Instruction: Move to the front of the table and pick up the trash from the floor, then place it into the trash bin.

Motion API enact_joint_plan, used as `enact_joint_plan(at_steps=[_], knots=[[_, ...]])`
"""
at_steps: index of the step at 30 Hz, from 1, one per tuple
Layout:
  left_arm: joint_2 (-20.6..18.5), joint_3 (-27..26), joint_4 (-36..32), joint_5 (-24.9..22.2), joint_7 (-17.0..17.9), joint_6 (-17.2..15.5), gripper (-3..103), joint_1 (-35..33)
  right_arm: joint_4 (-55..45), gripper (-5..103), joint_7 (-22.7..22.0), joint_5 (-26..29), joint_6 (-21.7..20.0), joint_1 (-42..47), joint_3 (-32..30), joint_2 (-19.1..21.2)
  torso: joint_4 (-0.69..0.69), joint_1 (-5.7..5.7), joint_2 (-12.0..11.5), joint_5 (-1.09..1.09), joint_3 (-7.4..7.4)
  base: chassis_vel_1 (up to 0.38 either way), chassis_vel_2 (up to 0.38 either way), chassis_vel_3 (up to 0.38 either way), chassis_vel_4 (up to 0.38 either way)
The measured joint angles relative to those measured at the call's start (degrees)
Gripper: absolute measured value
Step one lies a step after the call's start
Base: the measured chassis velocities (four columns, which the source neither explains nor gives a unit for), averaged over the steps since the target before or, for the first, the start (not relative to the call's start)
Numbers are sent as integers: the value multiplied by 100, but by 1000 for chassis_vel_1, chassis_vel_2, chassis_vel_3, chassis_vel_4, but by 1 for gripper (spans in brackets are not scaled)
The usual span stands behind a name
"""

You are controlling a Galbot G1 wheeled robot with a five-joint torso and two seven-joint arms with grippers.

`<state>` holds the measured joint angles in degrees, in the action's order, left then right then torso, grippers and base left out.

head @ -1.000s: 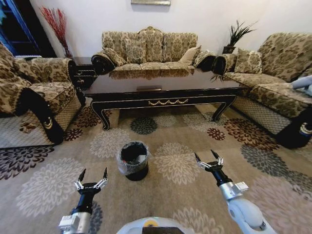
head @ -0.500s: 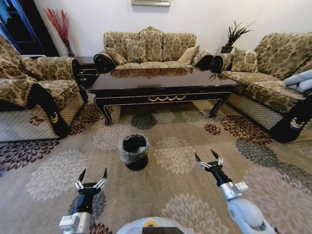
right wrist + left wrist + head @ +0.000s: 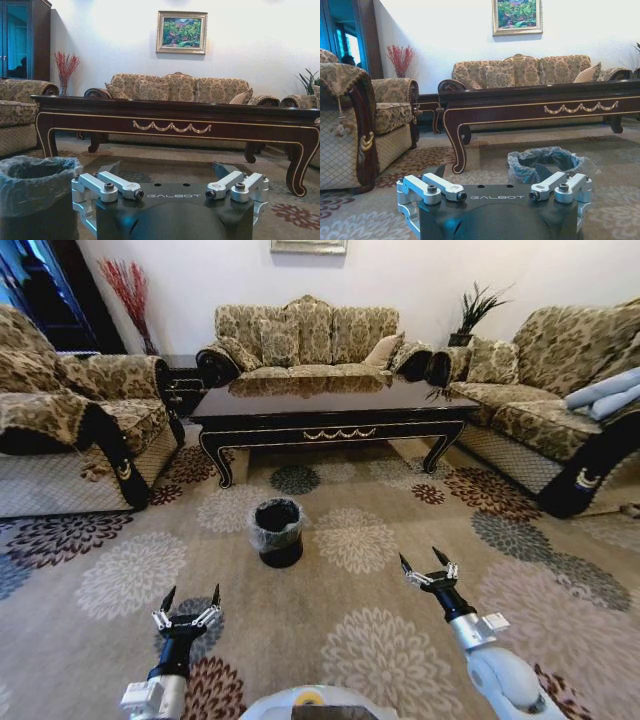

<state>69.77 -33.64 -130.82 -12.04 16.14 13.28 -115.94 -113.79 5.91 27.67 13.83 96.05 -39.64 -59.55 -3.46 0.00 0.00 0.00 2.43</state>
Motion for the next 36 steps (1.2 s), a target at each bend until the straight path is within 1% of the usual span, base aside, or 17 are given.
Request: enact_joint_plan(at_steps=[12, 24, 36], knots=[[0, 0, 0, 0, 0, 0, 100, 0, 0, 100, 0, 0, 0, 0, 0, 0, 0, 0, 0, 0, 0, 181, -179, -183, 179], [0, 0, 0, 0, 0, 0, 100, 0, 0, 100, 0, 0, 0, 0, 0, 0, 0, 0, 0, 0, -1, 216, -208, -204, 225], [0, 0, 0, 0, 0, -1, 100, 0, 0, 100, 0, 0, 0, -1, 0, 0, 0, 0, 0, 0, 0, 167, -167, -173, 159]])
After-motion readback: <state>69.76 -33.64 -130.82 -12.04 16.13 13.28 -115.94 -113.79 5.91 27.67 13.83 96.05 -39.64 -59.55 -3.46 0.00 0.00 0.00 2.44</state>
